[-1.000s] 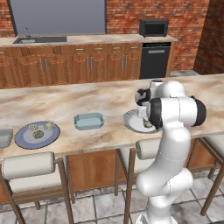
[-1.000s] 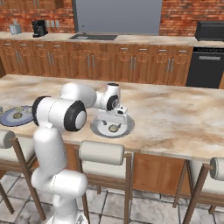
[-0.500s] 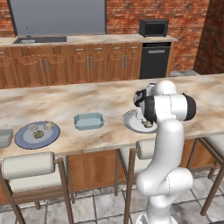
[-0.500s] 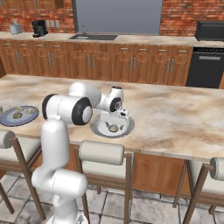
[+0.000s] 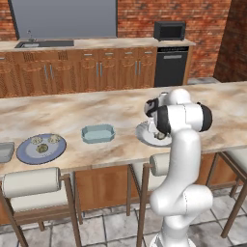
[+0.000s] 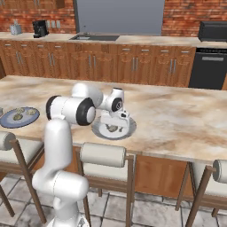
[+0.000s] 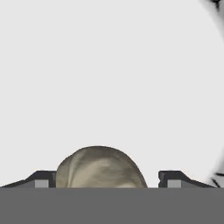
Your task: Place two dumplings into each of the tupperware containers and then place the containers in the fridge.
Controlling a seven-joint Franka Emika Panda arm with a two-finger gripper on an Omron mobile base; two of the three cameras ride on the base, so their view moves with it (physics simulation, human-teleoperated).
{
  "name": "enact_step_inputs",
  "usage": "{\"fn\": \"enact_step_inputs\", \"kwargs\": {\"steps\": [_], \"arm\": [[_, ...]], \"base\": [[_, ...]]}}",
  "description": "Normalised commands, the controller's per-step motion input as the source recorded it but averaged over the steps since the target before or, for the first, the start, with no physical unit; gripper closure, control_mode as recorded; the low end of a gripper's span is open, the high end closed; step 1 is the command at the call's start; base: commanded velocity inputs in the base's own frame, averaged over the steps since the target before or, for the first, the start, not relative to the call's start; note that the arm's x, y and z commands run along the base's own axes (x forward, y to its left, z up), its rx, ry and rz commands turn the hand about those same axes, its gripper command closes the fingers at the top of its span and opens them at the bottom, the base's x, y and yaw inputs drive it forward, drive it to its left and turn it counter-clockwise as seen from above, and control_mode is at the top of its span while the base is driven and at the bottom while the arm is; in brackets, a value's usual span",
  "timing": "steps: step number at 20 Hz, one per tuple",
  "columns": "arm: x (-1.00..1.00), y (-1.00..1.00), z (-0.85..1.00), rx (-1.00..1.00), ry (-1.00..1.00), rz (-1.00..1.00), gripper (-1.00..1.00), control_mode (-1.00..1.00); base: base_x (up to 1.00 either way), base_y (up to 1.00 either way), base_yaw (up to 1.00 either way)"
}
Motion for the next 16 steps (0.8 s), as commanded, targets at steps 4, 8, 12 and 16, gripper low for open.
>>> {"fn": "enact_step_inputs", "kwargs": {"steps": [4,8,12,16], "arm": [[0.0,0.0,0.0,0.0,0.0,0.0,1.0,-1.0],[-0.05,0.07,0.03,0.0,0.0,0.0,1.0,-1.0],[-0.04,0.3,0.54,0.01,-0.01,0.0,1.0,-1.0],[-0.06,0.7,0.81,0.01,0.01,0.0,1.0,-1.0]], "base": [[0.0,0.0,0.0],[0.0,0.0,0.0],[0.0,0.0,0.0],[0.0,0.0,0.0]]}}
